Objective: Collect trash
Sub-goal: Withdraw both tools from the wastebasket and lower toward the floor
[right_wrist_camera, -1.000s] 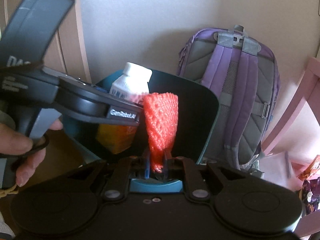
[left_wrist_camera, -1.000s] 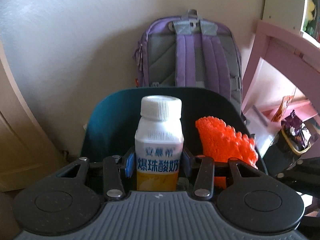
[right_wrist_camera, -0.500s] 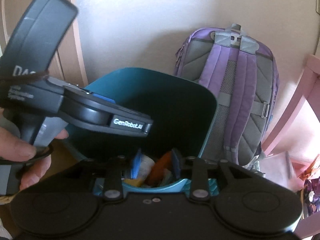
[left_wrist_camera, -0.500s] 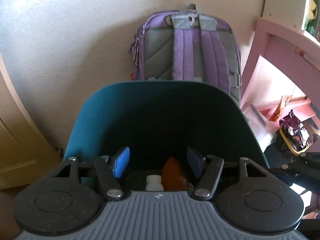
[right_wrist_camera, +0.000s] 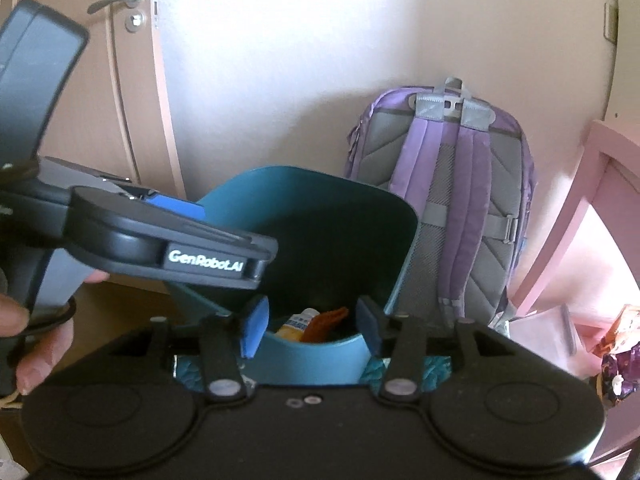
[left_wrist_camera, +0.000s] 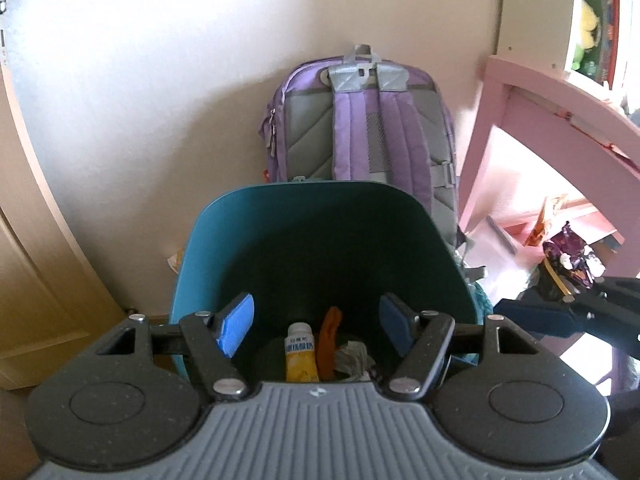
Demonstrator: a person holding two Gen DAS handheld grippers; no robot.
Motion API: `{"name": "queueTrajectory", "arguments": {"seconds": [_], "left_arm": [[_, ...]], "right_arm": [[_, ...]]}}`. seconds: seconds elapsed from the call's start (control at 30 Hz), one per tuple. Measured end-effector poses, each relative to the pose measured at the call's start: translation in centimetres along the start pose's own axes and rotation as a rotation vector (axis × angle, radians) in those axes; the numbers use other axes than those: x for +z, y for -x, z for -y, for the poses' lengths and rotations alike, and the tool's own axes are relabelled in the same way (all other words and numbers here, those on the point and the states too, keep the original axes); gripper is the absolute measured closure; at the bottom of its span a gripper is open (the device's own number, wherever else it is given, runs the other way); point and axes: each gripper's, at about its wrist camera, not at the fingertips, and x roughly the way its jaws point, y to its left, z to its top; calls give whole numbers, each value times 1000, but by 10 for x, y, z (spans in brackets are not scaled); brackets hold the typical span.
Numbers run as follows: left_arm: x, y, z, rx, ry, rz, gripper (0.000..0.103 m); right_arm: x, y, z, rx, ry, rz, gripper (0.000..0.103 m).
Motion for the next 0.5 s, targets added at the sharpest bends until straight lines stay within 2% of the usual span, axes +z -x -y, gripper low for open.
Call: {"name": "queueTrajectory", "arguments": {"seconds": [0.3,0.37,0.5], "left_arm": [[-23,52,1,0,-19,25,33],[-29,62,2,0,-33,32,25],[-44,81,3,-10,-47,41,23]], "right_arm": [[-13,40,-9,12,10,13,50],[-17,47,-10,18,13,13,49],[-26,59,-12,33,10,12,48]]}}
